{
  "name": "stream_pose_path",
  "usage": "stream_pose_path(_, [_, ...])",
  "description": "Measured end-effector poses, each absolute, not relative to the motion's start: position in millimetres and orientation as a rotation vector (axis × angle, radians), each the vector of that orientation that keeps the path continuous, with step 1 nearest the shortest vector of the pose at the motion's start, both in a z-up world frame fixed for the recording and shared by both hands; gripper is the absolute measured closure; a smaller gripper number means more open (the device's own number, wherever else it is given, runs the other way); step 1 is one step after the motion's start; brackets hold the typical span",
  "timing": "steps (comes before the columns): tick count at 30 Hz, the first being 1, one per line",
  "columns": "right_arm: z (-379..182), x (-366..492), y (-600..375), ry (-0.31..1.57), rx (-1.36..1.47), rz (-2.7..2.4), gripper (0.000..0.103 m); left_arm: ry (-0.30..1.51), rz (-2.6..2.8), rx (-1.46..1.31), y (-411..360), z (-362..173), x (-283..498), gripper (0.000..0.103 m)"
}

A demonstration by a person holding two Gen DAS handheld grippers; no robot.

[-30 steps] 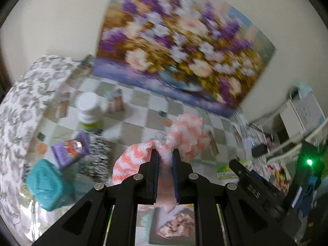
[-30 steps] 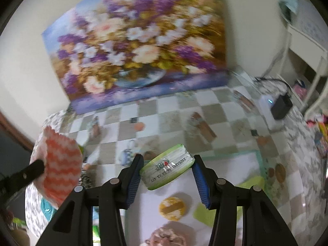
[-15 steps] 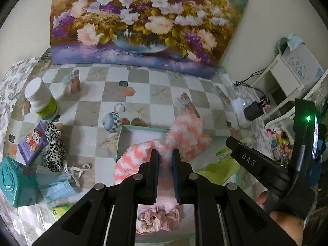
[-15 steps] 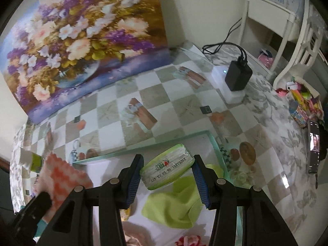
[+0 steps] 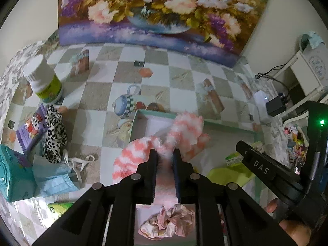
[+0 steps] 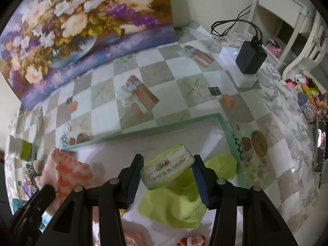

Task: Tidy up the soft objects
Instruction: 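Open left tool to drop the towel in tray while right tool drops the green pack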

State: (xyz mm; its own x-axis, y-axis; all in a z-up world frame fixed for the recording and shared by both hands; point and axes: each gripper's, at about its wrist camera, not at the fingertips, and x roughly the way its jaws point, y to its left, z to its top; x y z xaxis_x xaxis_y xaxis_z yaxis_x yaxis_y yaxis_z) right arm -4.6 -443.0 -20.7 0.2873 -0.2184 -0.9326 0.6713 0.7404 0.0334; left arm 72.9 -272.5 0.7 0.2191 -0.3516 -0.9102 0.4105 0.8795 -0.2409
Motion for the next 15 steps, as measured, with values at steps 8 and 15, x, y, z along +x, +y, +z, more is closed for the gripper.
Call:
stream_pose_path(8, [-31.8, -4.8, -447.4, 1.191, 0.487, -0.641, 0.048, 1.292, -0.521, 0.095, -278.1, -11.9, 69.7, 0.047])
stream_pose_path(15, [-30.5, -4.9, -449.6, 1.201, 0.488, -0.658, 0.037, 1.292, -0.49, 0.099, -273.5, -9.4, 73.4, 0.034])
